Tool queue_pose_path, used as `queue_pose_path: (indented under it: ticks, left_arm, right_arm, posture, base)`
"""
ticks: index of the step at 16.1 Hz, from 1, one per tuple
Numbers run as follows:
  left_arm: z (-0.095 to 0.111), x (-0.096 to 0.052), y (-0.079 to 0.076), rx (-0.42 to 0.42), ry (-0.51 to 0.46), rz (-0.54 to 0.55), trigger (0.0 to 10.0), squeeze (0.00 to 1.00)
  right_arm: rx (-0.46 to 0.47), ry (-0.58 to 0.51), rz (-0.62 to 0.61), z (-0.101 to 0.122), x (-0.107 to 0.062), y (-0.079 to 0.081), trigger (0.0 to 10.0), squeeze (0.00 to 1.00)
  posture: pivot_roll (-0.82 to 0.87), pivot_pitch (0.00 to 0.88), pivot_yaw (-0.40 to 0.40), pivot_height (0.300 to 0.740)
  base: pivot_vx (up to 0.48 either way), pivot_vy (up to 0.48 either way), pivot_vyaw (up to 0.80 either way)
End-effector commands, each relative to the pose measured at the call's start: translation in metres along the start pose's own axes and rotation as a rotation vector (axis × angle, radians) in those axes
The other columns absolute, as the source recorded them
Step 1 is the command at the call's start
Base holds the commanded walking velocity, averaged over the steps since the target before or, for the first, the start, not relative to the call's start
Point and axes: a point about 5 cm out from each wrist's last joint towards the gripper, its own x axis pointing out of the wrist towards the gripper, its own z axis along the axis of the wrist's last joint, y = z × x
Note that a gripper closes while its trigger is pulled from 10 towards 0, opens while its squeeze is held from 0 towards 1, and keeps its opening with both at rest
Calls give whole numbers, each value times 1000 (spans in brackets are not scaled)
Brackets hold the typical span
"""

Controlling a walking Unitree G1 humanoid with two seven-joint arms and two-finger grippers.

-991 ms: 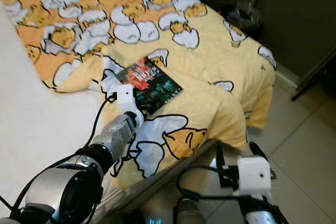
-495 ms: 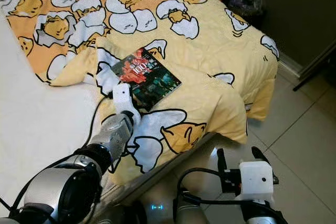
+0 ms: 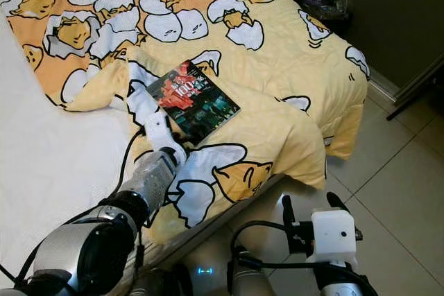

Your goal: Clean up the room

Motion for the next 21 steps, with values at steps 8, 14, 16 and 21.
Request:
queue_pose_path:
  ticks: [8,14,16,21]
  left_arm:
    - [-8,4,-46,-110,40,-235,0,0]
    - [-40,-3,-66,-3,160,-338,0,0]
    - [-54,-7,-54,-45,217,-276,0,0]
    - [-61,-9,-52,-243,234,-222,0,0]
  right_arm:
    - [18,-31,-23,0,28,-1,10000,0]
    - [11,-32,-12,-3,30,2,10000,0]
    - [12,-23,-14,-4,26,4,10000,0]
    - [7,-22,-20,-6,28,2,10000,0]
  posture:
    - [-332,148,60,736]
    - [-345,141,73,736]
    - [-350,147,71,736]
    - [-358,131,81,736]
  base:
    - [0,0,0]
    - [0,0,0]
    - [0,0,0]
    - [0,0,0]
